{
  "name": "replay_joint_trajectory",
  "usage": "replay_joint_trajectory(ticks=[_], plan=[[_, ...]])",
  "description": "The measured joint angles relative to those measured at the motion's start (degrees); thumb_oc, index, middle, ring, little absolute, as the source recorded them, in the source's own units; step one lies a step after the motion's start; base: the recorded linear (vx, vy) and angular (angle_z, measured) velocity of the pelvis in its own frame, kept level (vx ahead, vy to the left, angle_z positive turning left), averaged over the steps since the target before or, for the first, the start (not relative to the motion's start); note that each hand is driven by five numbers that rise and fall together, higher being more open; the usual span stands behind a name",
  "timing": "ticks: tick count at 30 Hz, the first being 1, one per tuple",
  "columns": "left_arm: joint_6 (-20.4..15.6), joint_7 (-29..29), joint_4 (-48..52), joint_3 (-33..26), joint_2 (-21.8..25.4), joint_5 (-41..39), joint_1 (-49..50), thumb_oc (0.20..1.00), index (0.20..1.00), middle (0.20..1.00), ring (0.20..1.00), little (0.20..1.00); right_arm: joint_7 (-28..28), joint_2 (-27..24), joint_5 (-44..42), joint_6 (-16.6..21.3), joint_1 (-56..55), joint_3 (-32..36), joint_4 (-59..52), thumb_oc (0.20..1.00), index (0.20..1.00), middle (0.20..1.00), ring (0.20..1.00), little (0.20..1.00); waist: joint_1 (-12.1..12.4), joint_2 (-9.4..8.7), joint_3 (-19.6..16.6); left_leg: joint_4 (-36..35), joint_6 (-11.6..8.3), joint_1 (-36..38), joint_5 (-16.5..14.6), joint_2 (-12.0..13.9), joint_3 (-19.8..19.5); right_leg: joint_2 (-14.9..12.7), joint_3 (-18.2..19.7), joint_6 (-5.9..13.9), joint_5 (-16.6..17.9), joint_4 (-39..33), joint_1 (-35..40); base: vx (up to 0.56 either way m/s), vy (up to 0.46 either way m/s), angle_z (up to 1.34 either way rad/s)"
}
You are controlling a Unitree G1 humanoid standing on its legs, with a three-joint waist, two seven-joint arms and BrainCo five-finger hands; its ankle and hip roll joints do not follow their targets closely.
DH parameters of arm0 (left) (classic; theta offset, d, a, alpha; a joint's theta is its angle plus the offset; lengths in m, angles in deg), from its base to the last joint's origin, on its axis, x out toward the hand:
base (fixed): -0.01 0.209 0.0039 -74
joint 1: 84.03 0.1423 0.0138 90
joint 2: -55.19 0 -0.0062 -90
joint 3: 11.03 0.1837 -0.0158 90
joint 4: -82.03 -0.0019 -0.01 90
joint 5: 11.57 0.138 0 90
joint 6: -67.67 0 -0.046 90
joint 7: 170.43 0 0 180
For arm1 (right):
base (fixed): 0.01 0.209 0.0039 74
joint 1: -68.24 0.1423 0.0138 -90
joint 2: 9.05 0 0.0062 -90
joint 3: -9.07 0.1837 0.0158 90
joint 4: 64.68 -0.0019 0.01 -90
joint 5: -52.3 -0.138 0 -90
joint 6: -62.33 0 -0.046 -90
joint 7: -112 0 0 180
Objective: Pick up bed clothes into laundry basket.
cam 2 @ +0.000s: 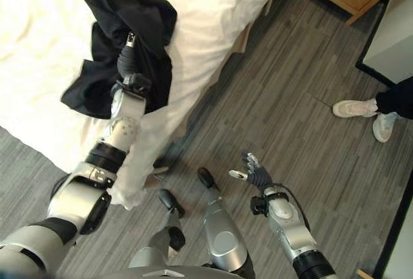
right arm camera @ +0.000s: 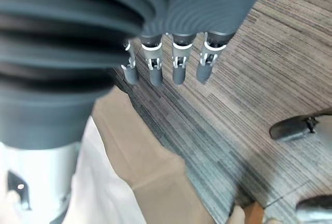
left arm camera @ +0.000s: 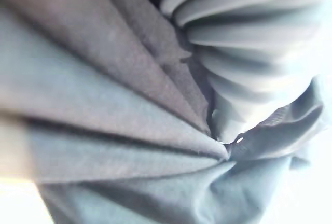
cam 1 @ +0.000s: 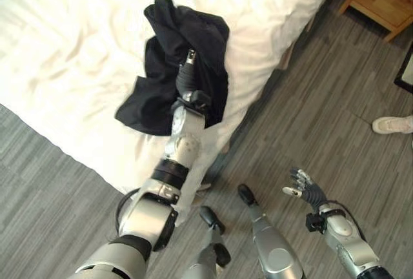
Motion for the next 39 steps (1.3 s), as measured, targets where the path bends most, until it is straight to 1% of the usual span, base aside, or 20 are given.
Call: replay_joint_trajectory(ticks=[2, 8, 10, 13, 14, 19, 23, 26, 27, 28, 30, 31, 32, 33, 34, 35, 36, 37, 38, 39], plan=[[-1.7, 0.3, 1.9, -0.3, 0.2, -0.1, 0.1, 0.2, 0.2, 0.2, 0.2, 0.2, -0.5, -0.1, 0.8, 0.0, -0.2, 0.1, 0.0, 1.0, 1.0, 1.0, 1.0, 1.0, 0.3, 0.1, 0.0, -0.2, -0.85, 1.8, -0.9, 0.3, -0.2, 0.1, -0.2, -0.01, -0.2, -1.1, 2.3, 0.08, 0.001, 0.04], [-2.6, 0.9, 6.8, -0.2, 0.7, -0.2, 2.0, 0.2, 0.2, 0.2, 0.2, 0.2, -1.4, -0.5, 2.7, -0.5, -0.5, 0.7, 0.0, 1.0, 1.0, 1.0, 1.0, 1.0, 0.5, 0.31, 0.0, -0.2, -1.24, 6.9, -1.5, 0.7, -1.3, 0.3, -0.9, -0.7, -0.8, -1.2, 7.8, 0.05, 0.003, 0.06], [-2.8, 1.6, 8.3, -0.2, 1.6, -0.1, 2.9, 0.2, 0.2, 0.2, 0.2, 0.2, -2.3, -0.5, 2.9, -0.5, -0.5, 1.5, 0.5, 1.0, 1.0, 1.0, 1.0, 1.0, 1.3, 1.2, -1.3, -0.2, -1.06, 8.8, -2.0, 1.0, -1.6, 0.6, -1.3, -1.22, -1.2, -1.2, 9.9, 0.04, 0.026, 0.06], [-2.4, 2.1, 7.2, 0.0, 3.7, -0.1, 3.4, 0.2, 0.2, 0.2, 0.2, 0.2, -2.8, -0.4, 2.8, -0.9, 0.1, 2.2, 2.0, 1.0, 1.0, 1.0, 1.0, 1.0, 2.2, 1.25, -1.9, -0.2, -0.66, 12.0, -1.8, 1.4, -1.8, 0.9, -1.7, -1.45, -1.4, -1.2, 13.2, 0.0, 0.008, 0.02], [-2.4, 2.2, 6.9, 0.0, 3.8, -0.1, 3.9, 0.2, 0.2, 0.2, 0.2, 0.2, -2.8, -0.4, 2.7, -0.9, 0.5, 2.2, 3.0, 1.0, 1.0, 1.0, 1.0, 1.0, 2.4, 1.63, -3.6, -0.3, -0.34, 12.1, -2.1, 1.5, -2.0, 1.0, -2.1, -1.73, -1.9, -1.2, 13.4, -0.02, 0.033, 0.12], [-1.4, 2.9, 4.5, 0.0, 4.3, 0.0, 4.5, 0.2, 0.2, 0.2, 0.2, 0.2, -1.8, 0.7, 1.7, -1.1, 3.7, 3.1, 16.9, 1.0, 1.0, 1.0, 1.0, 1.0, 3.5, 0.97, -8.1, -0.3, -0.46, 14.9, -2.4, 1.5, -3.0, 1.2, -2.6, -1.85, -2.4, -1.2, 16.5, -0.01, 0.066, 0.08], [-0.5, 3.0, 2.4, -0.1, 4.8, 0.2, 6.8, 0.2, 0.2, 0.2, 0.2, 0.2, 0.9, 1.3, 1.7, -2.6, 1.8, 9.8, 28.6, 1.0, 1.0, 1.0, 1.0, 1.0, 3.5, 0.88, -10.8, -0.3, -0.13, 17.0, -3.4, 1.1, -2.0, 0.9, -1.4, -0.89, -3.5, -1.2, 18.0, -0.06, 0.068, -0.1], [-0.7, 3.0, 4.4, -0.5, 4.6, 0.3, 9.0, 0.2, 0.2, 0.2, 0.2, 0.2, 1.6, 3.7, 1.6, -1.6, -0.9, 15.6, 34.9, 1.0, 1.0, 1.0, 1.0, 1.0, 1.9, -0.67, -10.5, 0.1, 0.49, 16.8, -3.1, 0.3, 0.6, 1.1, 2.2, -0.69, -2.5, 0.6, 15.5, -0.21, 0.045, -0.5], [-0.7, 3.0, 5.2, -0.7, 4.9, 0.4, 9.9, 0.2, 0.2, 0.2, 0.2, 0.2, 2.5, 4.1, 1.5, -2.4, -0.3, 16.7, 38.2, 1.0, 1.0, 1.0, 1.0, 1.0, 1.9, -0.49, -10.8, -0.3, 0.88, 16.8, -3.7, 0.9, 2.3, 1.3, 3.2, 0.09, -2.8, 1.1, 15.0, -0.17, 0.01, -0.81], [-0.3, 3.0, 5.0, 0.0, 4.7, 0.5, 10.2, 0.2, 0.2, 0.2, 0.2, 0.2, 3.1, 4.1, 1.2, -3.3, -2.1, 17.8, 41.9, 1.0, 1.0, 1.0, 1.0, 1.0, 0.2, -1.89, -10.3, -0.2, 1.1, 16.3, -3.9, 0.6, 3.6, 1.2, 4.5, 0.43, -2.7, 0.9, 13.9, -0.3, 0.031, -0.62], [-0.5, 3.2, 5.0, 0.6, 3.2, 1.8, 10.1, 0.2, 0.2, 0.2, 0.2, 0.2, 4.4, 5.5, -0.8, -2.6, -4.7, 22.5, 47.9, 1.0, 1.0, 1.0, 1.0, 1.0, -1.6, -2.44, -9.9, -0.1, 1.84, 13.8, -3.8, -0.1, 4.0, 0.6, 5.0, 1.75, -3.0, 3.4, 10.4, -0.29, 0.003, -0.25], [-0.4, 3.1, 5.2, 2.2, 3.4, 1.9, 9.7, 0.2, 0.2, 0.2, 0.2, 0.2, 5.1, 5.9, -2.4, -3.0, -4.9, 23.8, 52.1, 1.0, 1.0, 1.0, 1.0, 1.0, -1.9, -2.79, -9.5, -0.2, 3.03, 12.1, -3.1, -0.2, 3.9, 0.9, 5.6, 2.67, -2.0, 5.1, 7.5, -0.19, -0.018, -0.28], [0.3, 3.1, 5.2, 3.8, 4.8, 1.9, 9.5, 0.2, 0.2, 0.2, 0.2, 0.2, 6.3, 6.6, -4.4, -3.9, -4.6, 25.6, 57.2, 1.0, 1.0, 1.0, 1.0, 1.0, -2.8, -3.35, -7.5, 0.1, 5.72, 11.3, -1.7, 0.8, 5.1, 0.9, 0.2, 7.15, -1.0, 4.1, 6.4, -0.15, 0.032, -0.66], [0.9, 3.0, 4.8, 4.3, 5.9, 1.9, 10.1, 0.2, 0.2, 0.2, 0.2, 0.2, 7.0, 6.9, -5.3, -4.9, -5.0, 25.9, 59.0, 1.0, 1.0, 1.0, 1.0, 1.0, -2.4, -3.63, -6.7, -0.2, 5.74, 11.3, -1.9, 1.9, 6.8, 0.6, -5.4, 3.34, -3.3, 8.6, 4.7, -0.16, 0.056, -0.76], [1.1, 2.9, 3.3, 4.4, 5.9, 1.9, 10.3, 0.2, 0.2, 0.2, 0.2, 0.2, 7.0, 6.7, -6.0, -5.0, -6.2, 26.4, 58.9, 1.0, 1.0, 1.0, 1.0, 1.0, -2.4, -3.15, -6.2, 0.2, 5.93, 12.0, -1.7, 2.7, 8.9, -0.5, -9.5, 1.63, -4.5, 11.8, 5.0, -0.16, 0.056, -0.9], [1.2, 2.7, 2.7, 4.2, 5.8, 1.8, 10.2, 0.2, 0.2, 0.2, 0.2, 0.2, 7.0, 6.2, -6.4, -5.0, -6.7, 26.5, 58.3, 1.0, 1.0, 1.0, 1.0, 1.0, -2.0, -2.81, -5.5, 0.2, 5.46, 12.8, -1.4, 3.2, 10.7, -1.7, -11.9, 1.74, -6.6, 15.4, 5.4, -0.21, 0.046, -1.06], [1.1, 2.6, 2.7, 3.9, 6.1, 1.8, 10.3, 0.2, 0.2, 0.2, 0.2, 0.2, 6.9, 5.6, -6.5, -4.9, -6.5, 27.1, 58.4, 1.0, 1.0, 1.0, 1.0, 1.0, -0.4, -2.09, -4.5, -0.1, 5.59, 14.4, -1.4, 5.0, 15.0, -4.1, -19.5, -0.14, -9.4, 22.5, 5.4, -0.16, 0.004, -1.43], [1.1, 2.6, 3.1, 3.5, 6.8, 1.9, 10.3, 0.2, 0.2, 0.2, 0.2, 0.2, 6.9, 4.6, -6.8, -5.2, -5.2, 27.3, 58.3, 1.0, 1.0, 1.0, 1.0, 1.0, 1.0, -1.09, -4.0, 0.3, 5.19, 15.6, -1.6, 6.6, 19.8, -5.4, -24.7, 0.07, -11.1, 28.2, 6.7, -0.16, 0.011, -2.11], [1.0, 2.5, 3.1, 2.9, 9.5, 1.9, 10.1, 0.2, 0.2, 0.2, 0.2, 0.2, 7.0, 3.5, -6.8, -5.7, -3.0, 26.4, 58.1, 1.0, 1.0, 1.0, 1.0, 1.0, 3.6, 0.21, -4.3, 0.0, 4.68, 17.6, -1.9, 8.6, 25.4, -9.5, -30.8, -0.49, -12.8, 35.8, 8.9, -0.09, -0.052, -2.5], [0.9, 2.6, 3.7, 3.0, 10.8, 2.1, 10.0, 0.2, 0.2, 0.2, 0.2, 0.2, 6.9, 3.4, -6.8, -5.3, -2.6, 26.3, 57.1, 1.0, 1.0, 1.0, 1.0, 1.0, 6.0, 0.52, -4.7, 0.0, 3.98, 18.9, -2.8, 9.3, 28.1, -12.1, -35.0, 0.55, -12.7, 36.6, 11.6, -0.12, -0.093, -2.33]])
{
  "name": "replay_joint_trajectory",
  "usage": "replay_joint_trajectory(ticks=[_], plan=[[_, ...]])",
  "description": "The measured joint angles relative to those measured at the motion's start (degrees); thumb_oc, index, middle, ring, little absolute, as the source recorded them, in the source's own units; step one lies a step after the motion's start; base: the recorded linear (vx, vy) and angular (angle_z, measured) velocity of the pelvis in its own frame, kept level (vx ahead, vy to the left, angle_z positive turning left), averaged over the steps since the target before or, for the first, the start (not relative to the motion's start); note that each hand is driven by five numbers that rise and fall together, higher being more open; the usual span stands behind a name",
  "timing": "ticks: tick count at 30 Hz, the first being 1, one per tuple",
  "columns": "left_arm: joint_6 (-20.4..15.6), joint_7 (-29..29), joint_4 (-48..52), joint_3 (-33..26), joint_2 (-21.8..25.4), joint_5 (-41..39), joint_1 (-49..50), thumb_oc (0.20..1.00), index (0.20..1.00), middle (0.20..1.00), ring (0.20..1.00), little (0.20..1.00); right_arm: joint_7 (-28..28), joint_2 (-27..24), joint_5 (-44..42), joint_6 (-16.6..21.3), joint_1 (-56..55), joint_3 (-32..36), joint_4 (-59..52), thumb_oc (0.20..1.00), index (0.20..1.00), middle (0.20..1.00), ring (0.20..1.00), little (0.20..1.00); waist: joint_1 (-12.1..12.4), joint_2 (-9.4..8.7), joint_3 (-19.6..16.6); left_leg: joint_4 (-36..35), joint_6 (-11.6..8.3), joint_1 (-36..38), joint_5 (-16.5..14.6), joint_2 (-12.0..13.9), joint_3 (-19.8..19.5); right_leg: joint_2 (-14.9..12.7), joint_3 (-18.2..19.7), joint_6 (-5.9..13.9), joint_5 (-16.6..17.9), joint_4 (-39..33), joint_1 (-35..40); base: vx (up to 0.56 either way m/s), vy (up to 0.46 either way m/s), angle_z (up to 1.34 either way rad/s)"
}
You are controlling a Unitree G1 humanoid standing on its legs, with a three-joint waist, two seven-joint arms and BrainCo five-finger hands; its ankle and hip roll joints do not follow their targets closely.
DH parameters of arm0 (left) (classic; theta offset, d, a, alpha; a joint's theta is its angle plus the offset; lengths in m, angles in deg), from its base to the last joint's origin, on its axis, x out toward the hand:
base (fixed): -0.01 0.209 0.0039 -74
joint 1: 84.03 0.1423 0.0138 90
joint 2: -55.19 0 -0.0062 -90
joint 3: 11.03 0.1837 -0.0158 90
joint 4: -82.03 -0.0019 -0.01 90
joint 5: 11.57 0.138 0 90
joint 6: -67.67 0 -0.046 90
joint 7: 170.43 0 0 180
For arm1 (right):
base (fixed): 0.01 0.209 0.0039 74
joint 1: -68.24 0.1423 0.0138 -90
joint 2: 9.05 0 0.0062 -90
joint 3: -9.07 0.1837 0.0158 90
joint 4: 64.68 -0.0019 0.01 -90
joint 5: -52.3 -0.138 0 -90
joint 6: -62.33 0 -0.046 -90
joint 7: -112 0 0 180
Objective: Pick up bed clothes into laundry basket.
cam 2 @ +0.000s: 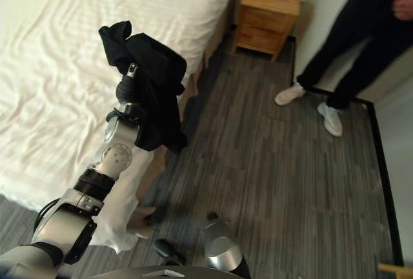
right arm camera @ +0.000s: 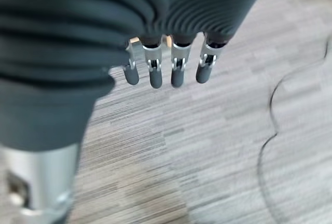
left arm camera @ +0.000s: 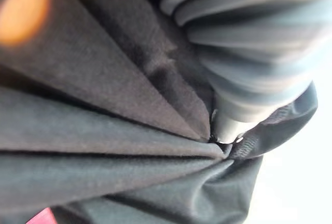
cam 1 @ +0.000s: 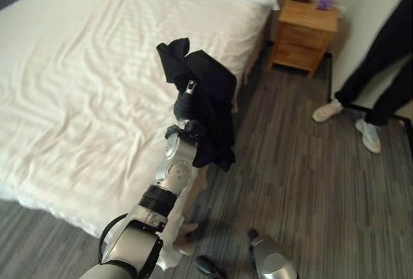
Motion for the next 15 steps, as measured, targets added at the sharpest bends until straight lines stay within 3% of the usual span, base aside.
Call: replay_joint_trajectory(ticks=[1, 2, 3, 4, 5, 7, 9, 10, 11, 12, 13, 14, 15], plan=[[-0.2, 0.0, 0.4, -0.4, 1.1, 0.1, -0.2, 0.2, 0.2, 0.2, 0.2, 0.2, 0.0, 0.3, 0.0, 0.6, -0.3, 0.0, -1.4, 1.0, 1.0, 1.0, 1.0, 1.0, 0.8, 0.05, -1.3, 0.3, -1.49, -0.8, 0.2, 0.2, -0.2, 0.2, 1.9, 2.06, 1.6, -7.5, 4.4, -0.15, -0.176, -1.34], [-0.2, 0.1, 0.5, -0.5, 2.3, 0.4, -1.3, 0.2, 0.2, 0.2, 0.2, 0.2, 0.0, 0.7, 0.1, 0.2, 0.0, -1.2, -2.8, 1.0, 1.0, 1.0, 1.0, 1.0, 0.5, -0.54, -2.1, 1.3, -2.22, -1.3, 0.6, -0.1, -1.5, 0.1, 2.4, 4.2, 0.3, -14.4, 7.7, -0.11, -0.193, -1.13], [-0.4, 0.1, 1.3, -1.6, 3.4, 0.5, -1.8, 0.2, 0.2, 0.2, 0.2, 0.2, 0.0, 1.2, 0.1, -0.2, 1.0, -2.0, -3.3, 1.0, 1.0, 1.0, 1.0, 1.0, 2.3, -0.85, -2.0, 1.5, -3.41, -1.3, 1.8, 0.5, 0.7, 1.4, -0.5, 4.46, 0.1, -19.3, 7.6, -0.06, -0.242, -1.42], [-0.4, -0.1, 1.5, -3.4, 3.3, 0.4, -1.4, 0.2, 0.2, 0.2, 0.2, 0.2, -0.2, 1.4, 0.1, 0.1, 1.9, -2.6, -4.4, 1.0, 1.0, 1.0, 1.0, 1.0, 3.6, -0.54, -2.3, 1.2, -4.18, -1.4, 2.5, 1.0, 0.3, 3.7, 1.2, 3.74, 0.5, -23.8, 8.3, -0.06, -0.291, -1.67], [-0.4, -0.1, 1.4, -3.4, 0.9, 0.5, -1.8, 0.2, 0.2, 0.2, 0.2, 0.2, -0.2, 0.9, 0.1, 0.7, 1.6, -3.4, -5.4, 1.0, 1.0, 1.0, 1.0, 1.0, 2.0, -0.19, -2.7, 0.3, -6.08, -1.9, 4.1, 2.1, -1.0, 6.4, 2.9, 1.67, 1.2, -28.6, 9.7, -0.06, -0.278, -0.99], [-0.2, 0.4, 1.4, -1.7, -1.0, 0.5, -1.9, 0.2, 0.2, 0.2, 0.2, 0.2, -0.1, 0.4, 0.1, 0.6, 1.4, -4.0, -5.3, 1.0, 1.0, 1.0, 1.0, 1.0, 0.4, 0.26, -3.4, 0.9, -5.23, -1.9, 4.8, 3.4, -3.2, 7.4, 3.7, 0.95, 1.7, -29.7, 9.8, -0.03, -0.307, -0.4], [-0.2, 0.4, 1.2, -1.6, -1.7, 0.5, -1.8, 0.2, 0.2, 0.2, 0.2, 0.2, -0.2, 0.0, 0.1, 0.6, 0.9, -3.9, -6.2, 1.0, 1.0, 1.0, 1.0, 1.0, -1.6, -0.66, -3.4, 4.0, -4.93, -1.4, 5.2, 5.1, -3.9, 8.3, 6.3, 0.41, 1.9, -29.5, 8.9, 0.02, -0.185, -0.77], [-0.2, 0.3, -0.2, -1.7, -1.3, 0.5, -1.7, 0.2, 0.2, 0.2, 0.2, 0.2, -0.3, 0.7, 0.1, 0.9, 1.0, -4.1, -6.3, 1.0, 1.0, 1.0, 1.0, 1.0, -1.2, -2.14, -3.4, 7.2, -4.87, -0.5, 5.2, 6.6, -4.4, 8.7, 9.0, -0.03, 2.2, -28.2, 8.2, 0.07, -0.052, -1.23], [-0.1, 0.2, -1.1, -1.8, -0.2, 0.5, -1.4, 0.2, 0.2, 0.2, 0.2, 0.2, -0.5, 1.9, 0.1, 1.0, 1.2, -5.3, -5.9, 1.0, 1.0, 1.0, 1.0, 1.0, -0.4, -4.9, -3.8, 12.1, -5.22, -0.9, 4.7, 8.1, -6.4, 8.6, 11.8, -0.95, 2.9, -28.3, 9.0, -0.01, -0.048, -1.48], [0.0, 0.3, -0.8, -2.0, 0.7, 0.5, -1.4, 0.2, 0.2, 0.2, 0.2, 0.2, -0.8, 2.0, 0.2, 0.8, 1.9, -6.8, -5.1, 1.0, 1.0, 1.0, 1.0, 1.0, 0.1, -7.36, -4.8, 14.5, -7.34, -1.0, 2.8, 7.2, -10.9, 8.6, 15.4, -2.0, 2.9, -29.6, 8.9, 0.02, -0.053, -2.27], [-0.8, 0.8, 1.2, -3.4, 2.5, 0.7, 0.3, 0.2, 0.2, 0.2, 0.2, 0.2, -1.0, 1.1, 0.7, 0.3, 4.6, -7.8, -3.4, 1.0, 1.0, 1.0, 1.0, 1.0, 5.0, -9.08, -4.8, 16.4, -3.46, -1.7, -1.6, 0.9, -32.5, 9.2, 25.4, -4.82, 2.3, -28.8, 6.6, 0.01, -0.025, -3.4], [-2.2, 1.3, 1.8, -3.3, 4.2, 0.8, 2.0, 0.2, 0.2, 0.2, 0.2, 0.2, -1.4, -0.4, 0.7, 0.6, 5.4, -8.8, -3.0, 1.0, 1.0, 1.0, 1.0, 1.0, 8.9, -9.03, -5.3, 16.9, -4.98, -1.1, -6.6, -3.7, -50.2, 10.1, 33.4, -6.78, 3.5, -28.6, 4.3, 0.06, -0.001, -3.13], [-2.1, 1.0, 0.8, -3.3, 4.7, 0.9, 1.6, 0.2, 0.2, 0.2, 0.2, 0.2, -1.7, -1.2, 0.8, 1.7, 5.6, -9.6, -3.3, 1.0, 1.0, 1.0, 1.0, 1.0, 7.7, -9.53, -5.1, 17.2, -6.81, -2.9, -8.0, -5.4, -54.2, 9.5, 34.3, -5.98, 4.1, -29.7, 5.3, 0.09, 0.024, -1.84]])
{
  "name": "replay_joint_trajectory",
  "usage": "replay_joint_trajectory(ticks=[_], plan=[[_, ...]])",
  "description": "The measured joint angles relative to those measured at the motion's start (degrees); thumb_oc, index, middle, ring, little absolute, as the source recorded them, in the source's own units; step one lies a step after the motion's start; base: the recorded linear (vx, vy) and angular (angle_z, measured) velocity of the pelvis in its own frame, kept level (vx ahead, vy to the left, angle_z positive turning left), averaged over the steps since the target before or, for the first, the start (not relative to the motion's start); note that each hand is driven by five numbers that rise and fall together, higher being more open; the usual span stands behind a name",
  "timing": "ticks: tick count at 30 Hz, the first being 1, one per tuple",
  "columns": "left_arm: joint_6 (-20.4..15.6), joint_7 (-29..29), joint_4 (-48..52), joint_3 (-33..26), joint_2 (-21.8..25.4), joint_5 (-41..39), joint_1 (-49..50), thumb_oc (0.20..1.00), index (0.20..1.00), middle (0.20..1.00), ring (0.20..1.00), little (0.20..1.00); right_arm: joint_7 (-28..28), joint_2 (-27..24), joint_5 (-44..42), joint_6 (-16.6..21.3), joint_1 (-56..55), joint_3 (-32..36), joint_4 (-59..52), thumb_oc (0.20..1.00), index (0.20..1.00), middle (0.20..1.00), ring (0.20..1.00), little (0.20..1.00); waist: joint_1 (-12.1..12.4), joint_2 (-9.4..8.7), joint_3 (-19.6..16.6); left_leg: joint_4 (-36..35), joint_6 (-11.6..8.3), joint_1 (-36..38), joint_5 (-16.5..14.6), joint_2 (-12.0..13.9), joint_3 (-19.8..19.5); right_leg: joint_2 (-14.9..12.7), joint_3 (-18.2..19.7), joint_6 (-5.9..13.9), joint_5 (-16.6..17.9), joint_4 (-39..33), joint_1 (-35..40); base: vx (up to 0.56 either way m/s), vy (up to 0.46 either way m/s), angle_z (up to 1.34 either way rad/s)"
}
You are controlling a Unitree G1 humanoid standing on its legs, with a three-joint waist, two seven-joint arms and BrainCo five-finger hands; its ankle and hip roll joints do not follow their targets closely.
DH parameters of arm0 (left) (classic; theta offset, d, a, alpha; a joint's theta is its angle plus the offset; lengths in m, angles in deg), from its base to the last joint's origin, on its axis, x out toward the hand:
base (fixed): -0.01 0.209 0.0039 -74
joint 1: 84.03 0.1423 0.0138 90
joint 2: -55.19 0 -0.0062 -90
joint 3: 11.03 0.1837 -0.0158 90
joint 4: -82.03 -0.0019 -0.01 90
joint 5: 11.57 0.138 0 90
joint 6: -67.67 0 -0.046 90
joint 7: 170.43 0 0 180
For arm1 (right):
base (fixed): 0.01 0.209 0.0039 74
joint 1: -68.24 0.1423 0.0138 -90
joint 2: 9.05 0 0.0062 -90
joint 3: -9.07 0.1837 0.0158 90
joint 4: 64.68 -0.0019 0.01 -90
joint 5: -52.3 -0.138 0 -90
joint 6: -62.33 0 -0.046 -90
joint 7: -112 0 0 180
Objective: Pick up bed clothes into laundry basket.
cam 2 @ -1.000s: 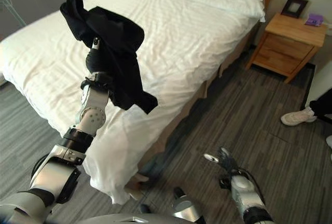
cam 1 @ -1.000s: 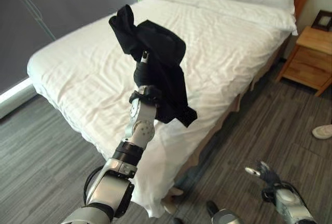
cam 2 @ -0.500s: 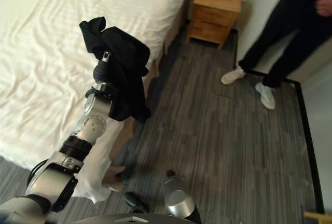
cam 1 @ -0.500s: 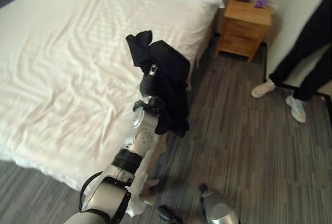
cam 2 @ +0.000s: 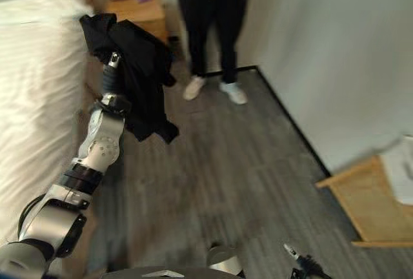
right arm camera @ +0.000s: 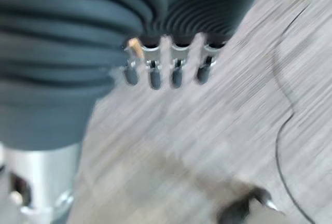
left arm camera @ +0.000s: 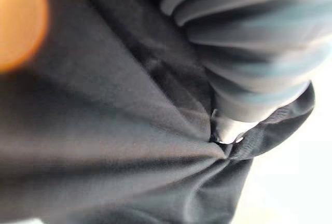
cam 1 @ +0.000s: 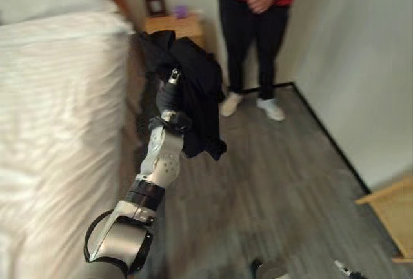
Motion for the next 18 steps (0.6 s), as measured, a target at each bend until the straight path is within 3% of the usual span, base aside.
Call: replay_joint_trajectory(ticks=[1, 2, 3, 4, 5, 6, 7, 9, 10, 11, 12, 13, 14, 15, 16, 17, 18], plan=[[0.0, -0.5, -0.3, 0.1, 0.0, 0.0, -0.2, 0.2, 0.2, 0.2, 0.2, 0.2, -0.2, -0.6, 0.4, 0.0, 0.1, 0.4, -0.1, 1.0, 1.0, 1.0, 1.0, 1.0, -0.9, -0.26, 0.3, -2.2, -0.26, -0.8, 0.0, -0.9, -2.0, -0.6, -0.2, 0.27, 0.1, -0.2, 0.8, 0.1, 0.042, -0.71], [0.0, -0.6, -0.4, -0.4, 0.0, 0.1, -0.5, 0.2, 0.2, 0.2, 0.2, 0.2, -0.4, -1.3, 0.8, -0.7, -0.1, 0.7, 0.0, 1.0, 1.0, 1.0, 1.0, 1.0, -1.5, 0.33, 0.5, -9.3, -0.18, -1.1, 0.7, -1.5, -5.0, -0.1, 1.3, 0.8, -0.2, 1.7, 0.0, 0.15, 0.102, -1.02], [-0.1, -0.8, -0.6, -1.4, 0.6, 0.1, -0.4, 0.2, 0.2, 0.2, 0.2, 0.2, -0.9, -1.6, 1.5, -0.7, 0.2, 0.1, 0.0, 1.0, 1.0, 1.0, 1.0, 1.0, -0.9, 1.11, 0.5, -12.0, 0.06, -0.9, 0.6, -2.9, -10.5, 0.5, 5.2, 1.08, -0.4, 1.9, -0.5, 0.08, 0.085, -1.77], [-0.3, -0.9, -0.7, -3.6, 1.1, 0.2, 0.0, 0.2, 0.2, 0.2, 0.2, 0.2, -1.2, -1.7, 2.0, -0.7, 0.6, -0.5, -0.6, 1.0, 1.0, 1.0, 1.0, 1.0, 0.3, 1.73, 0.7, -10.8, 1.84, -0.5, 3.3, -4.6, -12.3, 1.1, 9.2, 1.82, -0.4, 1.5, -0.8, 0.06, 0.125, -2.18], [-0.8, -1.4, -0.8, -7.2, 1.5, 0.2, 1.1, 0.2, 0.2, 0.2, 0.2, 0.2, -1.6, -1.1, 2.0, -0.7, 0.7, -1.2, -2.0, 1.0, 1.0, 1.0, 1.0, 1.0, 1.4, 1.84, 0.6, -8.7, 3.84, -0.1, 3.8, -6.7, -12.5, 1.4, 14.2, 4.4, 0.3, 1.6, -1.3, 0.05, 0.198, -2.15], [-1.8, -1.8, -0.8, -7.9, 0.9, 0.2, 0.2, 0.2, 0.2, 0.2, 0.2, 0.2, -2.1, -0.7, 2.0, -0.9, -1.4, -1.6, -2.5, 1.0, 1.0, 1.0, 1.0, 1.0, -0.8, 1.34, 0.5, -5.4, 5.21, -0.7, 2.4, -8.4, -9.3, 0.9, 13.6, 4.81, -0.8, 1.1, -1.6, 0.06, 0.303, -1.98], [-2.5, -1.9, -0.8, -7.7, 0.6, 0.1, -0.3, 0.2, 0.2, 0.2, 0.2, 0.2, -2.3, 0.0, 1.9, -1.0, -2.9, -1.6, -2.4, 1.0, 1.0, 1.0, 1.0, 1.0, -1.7, 0.87, 0.9, -0.7, 6.9, -1.7, 0.2, -10.7, -6.8, 0.7, 18.6, 3.43, 0.9, 0.5, -2.0, 0.02, 0.429, -1.46], [-2.7, -2.3, -1.3, -5.3, -1.3, -0.6, -2.8, 0.2, 0.2, 0.2, 0.2, 0.2, -2.9, 0.7, 1.8, -0.7, -3.2, -1.3, -2.7, 1.0, 1.0, 1.0, 1.0, 1.0, -3.7, 2.23, 1.6, 4.7, 9.99, -4.8, -2.7, -12.1, -5.3, 0.5, 23.8, 8.01, 7.9, -2.6, -3.3, -0.05, 0.494, -1.91], [-2.5, -1.8, -2.2, -2.0, -2.3, -0.7, -6.0, 0.2, 0.2, 0.2, 0.2, 0.2, -3.2, 0.7, 1.6, -0.7, -2.8, -1.5, -2.5, 1.0, 1.0, 1.0, 1.0, 1.0, -4.4, 3.7, 2.3, 4.7, 12.25, -6.9, -2.1, -12.3, -2.0, 0.4, 25.3, 8.51, 10.7, -3.9, -5.5, -0.08, 0.495, -2.09], [-2.1, -1.2, -2.0, 0.7, -4.5, -1.1, -8.0, 0.2, 0.2, 0.2, 0.2, 0.2, -3.1, 0.7, 1.4, -0.8, -4.1, -1.9, -3.2, 1.0, 1.0, 1.0, 1.0, 1.0, -6.0, 2.98, 2.2, 4.0, 14.54, -7.2, -1.2, -14.0, 1.6, 0.5, 24.0, 4.02, 9.2, -2.2, -7.9, -0.14, 0.404, -1.88], [-2.4, -0.3, -1.7, 2.4, -5.9, -1.3, -10.9, 0.2, 0.2, 0.2, 0.2, 0.2, -3.1, 0.7, 0.9, -0.8, -3.3, -1.3, -3.2, 1.0, 1.0, 1.0, 1.0, 1.0, -6.9, 2.22, 3.2, 4.8, 17.19, -8.7, -0.2, -17.7, 2.9, -1.3, 24.4, 1.02, -1.6, -1.3, -10.3, -0.16, 0.194, -2.17], [-2.1, 0.3, -1.6, 2.9, -6.7, -1.3, -10.9, 0.2, 0.2, 0.2, 0.2, 0.2, -2.9, -0.1, 0.2, -0.8, -0.6, -0.9, -2.6, 1.0, 1.0, 1.0, 1.0, 1.0, -7.0, 6.09, 4.3, 4.3, 15.87, -11.3, -0.1, -15.1, 7.2, 0.7, 23.0, 6.57, -2.1, 4.6, -15.5, -0.24, 0.153, -2.65], [-0.5, 1.2, -1.5, 3.0, -7.5, -1.3, -9.9, 0.2, 0.2, 0.2, 0.2, 0.2, -3.0, -0.5, -0.2, -1.1, -1.0, -1.1, -4.6, 1.0, 1.0, 1.0, 1.0, 1.0, -6.4, 8.81, 4.6, 2.9, 13.52, -12.0, 1.6, -14.2, 8.4, 2.5, 16.2, 9.58, -1.5, 13.0, -19.4, -0.22, 0.16, -2.8], [0.7, 1.6, -1.1, 2.1, -7.6, -1.2, -6.6, 0.2, 0.2, 0.2, 0.2, 0.2, -2.8, 0.1, 0.2, -1.4, -1.1, -4.6, -4.8, 1.0, 1.0, 1.0, 1.0, 1.0, -4.9, 9.09, 4.6, 2.3, 15.99, -12.3, 3.1, -12.3, 10.6, -0.6, -2.9, 7.55, -4.7, 19.3, -16.6, -0.18, 0.172, -2.24], [0.7, 1.6, -0.8, 1.1, -7.7, -1.3, -4.2, 0.2, 0.2, 0.2, 0.2, 0.2, -3.1, 1.1, 1.2, -1.4, -1.7, -7.9, -6.2, 1.0, 1.0, 1.0, 1.0, 1.0, -2.7, 8.68, 5.0, 1.8, 14.82, -11.7, 2.8, -10.3, 12.5, -4.9, -18.0, 5.1, -8.0, 26.1, -12.6, -0.07, 0.074, -1.63], [0.8, 0.9, -1.1, -0.3, -6.6, -1.4, -3.2, 0.2, 0.2, 0.2, 0.2, 0.2, -3.5, 1.8, 2.1, -1.3, -2.3, -7.9, -9.6, 1.0, 1.0, 1.0, 1.0, 1.0, -0.1, 8.13, 5.5, -2.6, 13.63, -10.1, 5.6, -9.0, 15.3, -7.1, -23.8, 4.83, -9.1, 28.8, -6.2, 0.04, -0.024, -1.38], [0.8, 0.2, -1.1, -2.2, -3.9, -1.5, -3.2, 0.2, 0.2, 0.2, 0.2, 0.2, -3.6, 2.0, 2.4, -1.0, -1.6, -7.6, -11.1, 1.0, 1.0, 1.0, 1.0, 1.0, 1.7, 7.19, 5.2, -7.1, 11.54, -8.2, 7.7, -8.5, 16.7, -5.9, -21.1, 6.98, -8.9, 20.5, 0.9, 0.08, -0.076, -1.41]])
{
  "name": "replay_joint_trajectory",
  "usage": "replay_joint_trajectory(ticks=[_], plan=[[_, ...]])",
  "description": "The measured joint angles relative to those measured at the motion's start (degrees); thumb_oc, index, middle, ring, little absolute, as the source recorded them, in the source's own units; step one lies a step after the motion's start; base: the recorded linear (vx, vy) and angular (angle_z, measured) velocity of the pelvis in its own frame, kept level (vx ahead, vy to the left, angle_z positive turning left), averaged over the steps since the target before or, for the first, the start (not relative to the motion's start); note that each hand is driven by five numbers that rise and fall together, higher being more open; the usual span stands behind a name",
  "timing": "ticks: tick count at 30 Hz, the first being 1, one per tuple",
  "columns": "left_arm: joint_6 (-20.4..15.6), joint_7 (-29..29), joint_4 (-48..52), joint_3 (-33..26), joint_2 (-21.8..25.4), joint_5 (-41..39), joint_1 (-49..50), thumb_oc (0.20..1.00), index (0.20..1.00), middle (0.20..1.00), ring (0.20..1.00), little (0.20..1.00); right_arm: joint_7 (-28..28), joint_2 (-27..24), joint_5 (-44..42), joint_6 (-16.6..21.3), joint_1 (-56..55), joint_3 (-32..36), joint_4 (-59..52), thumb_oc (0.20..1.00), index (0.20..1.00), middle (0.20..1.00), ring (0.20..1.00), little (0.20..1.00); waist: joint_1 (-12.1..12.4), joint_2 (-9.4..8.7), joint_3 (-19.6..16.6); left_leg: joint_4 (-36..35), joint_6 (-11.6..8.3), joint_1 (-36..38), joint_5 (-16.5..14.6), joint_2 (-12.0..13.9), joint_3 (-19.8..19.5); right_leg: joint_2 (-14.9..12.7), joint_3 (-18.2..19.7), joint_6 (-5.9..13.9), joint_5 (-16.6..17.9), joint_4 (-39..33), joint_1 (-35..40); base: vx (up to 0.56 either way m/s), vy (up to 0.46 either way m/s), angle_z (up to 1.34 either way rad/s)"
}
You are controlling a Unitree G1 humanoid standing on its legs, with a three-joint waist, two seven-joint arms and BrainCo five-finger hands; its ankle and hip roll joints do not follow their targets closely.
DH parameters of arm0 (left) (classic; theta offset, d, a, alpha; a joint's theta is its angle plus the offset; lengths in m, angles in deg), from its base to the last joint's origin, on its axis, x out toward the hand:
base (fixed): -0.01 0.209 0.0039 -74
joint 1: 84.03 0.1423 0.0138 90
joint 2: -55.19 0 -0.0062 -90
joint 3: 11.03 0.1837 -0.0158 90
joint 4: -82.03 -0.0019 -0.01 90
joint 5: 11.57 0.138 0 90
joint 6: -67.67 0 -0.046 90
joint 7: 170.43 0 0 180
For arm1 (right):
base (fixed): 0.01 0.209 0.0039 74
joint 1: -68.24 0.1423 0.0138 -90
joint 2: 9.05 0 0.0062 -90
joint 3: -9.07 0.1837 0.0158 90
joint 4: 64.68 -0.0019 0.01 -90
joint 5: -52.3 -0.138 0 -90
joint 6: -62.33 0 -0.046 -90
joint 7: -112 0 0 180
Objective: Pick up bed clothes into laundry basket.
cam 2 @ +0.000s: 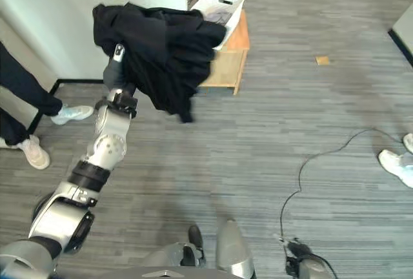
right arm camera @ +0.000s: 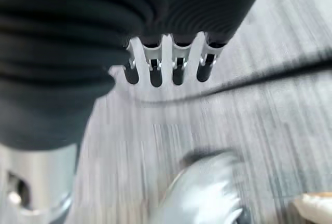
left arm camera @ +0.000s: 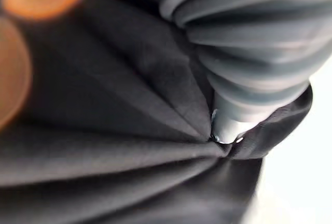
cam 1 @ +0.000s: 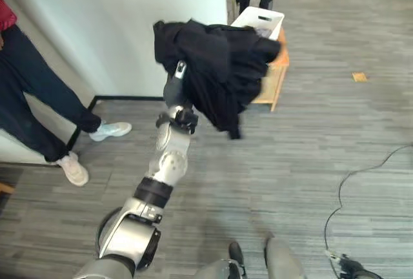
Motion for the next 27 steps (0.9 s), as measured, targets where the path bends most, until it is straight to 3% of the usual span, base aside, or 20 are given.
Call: replay_joint_trajectory(ticks=[1, 3, 4, 5, 6, 7, 9, 13, 19, 23, 26, 27], plan=[[0.0, 0.1, 0.3, -0.8, 3.1, 0.0, -0.2, 0.2, 0.2, 0.2, 0.2, 0.2, -0.1, 0.0, 1.2, -0.1, 0.7, 1.6, 0.1, 1.0, 1.0, 1.0, 1.0, 1.0, 0.9, -1.74, -0.3, -2.9, -0.25, 1.9, 1.5, -0.1, 1.6, 0.6, 1.0, 1.55, -0.6, -13.5, 7.4, 0.09, -0.108, -1.05], [0.0, 0.1, 0.7, -1.8, 3.4, 0.0, -0.2, 0.2, 0.2, 0.2, 0.2, 0.2, 0.0, -0.2, 1.9, -0.1, 0.6, 3.1, 1.2, 1.0, 1.0, 1.0, 1.0, 1.0, 1.0, -2.24, -0.9, -6.0, -1.86, 3.2, 3.5, 0.2, 1.6, 4.0, 3.6, 1.03, -0.7, -24.9, 11.1, 0.08, -0.088, -0.04], [0.4, 0.3, 2.8, -1.6, 2.3, 0.1, 0.2, 0.2, 0.2, 0.2, 0.2, 0.2, -0.3, -0.7, 1.3, -0.9, -3.1, 3.1, -4.0, 1.0, 1.0, 1.0, 1.0, 1.0, 0.2, -2.47, -1.7, -9.6, -5.08, 3.2, 4.5, 0.4, 0.3, 7.8, 10.1, -3.39, 3.9, -29.1, 10.9, 0.08, -0.076, 0.39], [0.4, 0.5, 2.9, -1.7, 2.5, 0.1, 0.3, 0.2, 0.2, 0.2, 0.2, 0.2, -0.8, -0.3, 1.1, -0.7, -3.8, 3.1, -4.4, 1.0, 1.0, 1.0, 1.0, 1.0, 0.4, -4.13, -2.2, -8.6, -6.44, 2.6, 3.7, -0.4, 1.1, 5.7, 8.8, -3.24, 7.8, -28.7, 9.8, 0.05, -0.059, 0.44], [1.6, 0.7, 3.0, 0.1, 2.1, 0.0, 2.7, 0.2, 0.2, 0.2, 0.2, 0.2, -1.5, -0.5, -2.6, 0.1, -4.1, 4.4, -4.5, 1.0, 1.0, 1.0, 1.0, 1.0, -1.2, -2.24, -5.8, -10.1, -4.83, 6.1, 6.5, 3.1, -4.8, 6.6, 10.0, -2.23, 9.3, -28.0, 9.3, 0.0, 0.0, 0.0], [1.6, 1.0, 2.1, 1.3, 3.0, 1.5, 2.2, 0.2, 0.2, 0.2, 0.2, 0.2, -2.4, -0.4, -3.5, 0.7, -3.5, 4.7, -1.1, 1.0, 1.0, 1.0, 1.0, 1.0, -1.0, -2.27, -5.7, -9.9, -4.95, 6.4, 6.6, 3.0, -4.9, 6.5, 9.4, -2.23, 9.3, -28.2, 9.8, 0.03, 0.0, 0.18], [4.4, 2.6, -0.6, 8.5, 9.4, 5.9, -0.1, 0.2, 0.2, 0.2, 0.2, 0.2, -3.7, -1.1, -5.4, 0.0, -1.3, 7.3, 11.4, 1.0, 1.0, 1.0, 1.0, 1.0, -1.0, -2.13, -5.7, -9.8, -4.91, 8.0, 6.8, 2.6, -6.1, 6.3, 8.3, -2.13, 9.2, -28.4, 11.9, 0.05, -0.001, 0.25], [4.7, 3.5, -0.6, 9.6, 11.7, 7.9, -1.4, 0.2, 0.2, 0.2, 0.2, 0.2, -3.8, -2.4, -5.8, -0.4, -4.0, 8.9, 17.7, 1.0, 1.0, 1.0, 1.0, 1.0, 0.8, -1.25, -5.4, -10.2, -5.53, 8.4, 6.4, 2.7, -6.2, 6.4, 7.9, -1.84, 9.0, -28.6, 12.6, 0.05, 0.005, 0.05], [5.0, 4.2, -1.3, 9.6, 14.6, 8.0, -1.6, 0.2, 0.2, 0.2, 0.2, 0.2, -3.7, -6.4, -6.0, -0.3, -4.6, 8.9, 14.1, 1.0, 1.0, 1.0, 1.0, 1.0, 0.6, 0.12, -5.7, -10.2, -5.77, 8.0, 6.3, 2.7, -5.5, 6.2, 8.4, -1.97, 9.1, -28.6, 11.6, 0.07, 0.051, -0.07], [5.4, 4.6, -2.3, 9.6, 16.5, 8.0, -1.7, 0.2, 0.2, 0.2, 0.2, 0.2, -3.7, -6.5, -6.1, 0.2, -3.3, 8.8, 11.3, 1.0, 1.0, 1.0, 1.0, 1.0, 0.7, 0.16, -5.6, -10.1, -5.83, 8.1, 6.1, 2.5, -4.4, 5.7, 9.5, -1.78, 9.5, -28.5, 11.1, 0.06, 0.092, -0.13], [5.4, 4.5, -2.4, 9.6, 17.3, 8.0, -1.7, 0.2, 0.2, 0.2, 0.2, 0.2, -3.7, -6.9, -6.1, 0.3, -1.6, 8.9, 10.9, 1.0, 1.0, 1.0, 1.0, 1.0, 0.8, 1.11, -5.1, -10.1, -5.08, 8.1, 6.0, 2.8, -3.2, 5.7, 10.3, -0.75, 8.2, -24.7, 9.1, 0.02, 0.141, -0.27], [5.1, 4.5, -3.4, 10.5, 17.0, 7.9, -2.5, 0.2, 0.2, 0.2, 0.2, 0.2, -3.8, -7.4, -6.1, 0.5, -0.8, 8.9, 10.7, 1.0, 1.0, 1.0, 1.0, 1.0, 1.1, 2.8, -4.0, -9.9, -3.83, 8.0, 4.9, 3.0, -2.5, 6.8, 10.9, 1.13, 6.7, -13.7, 3.1, -0.01, 0.119, -0.34]])
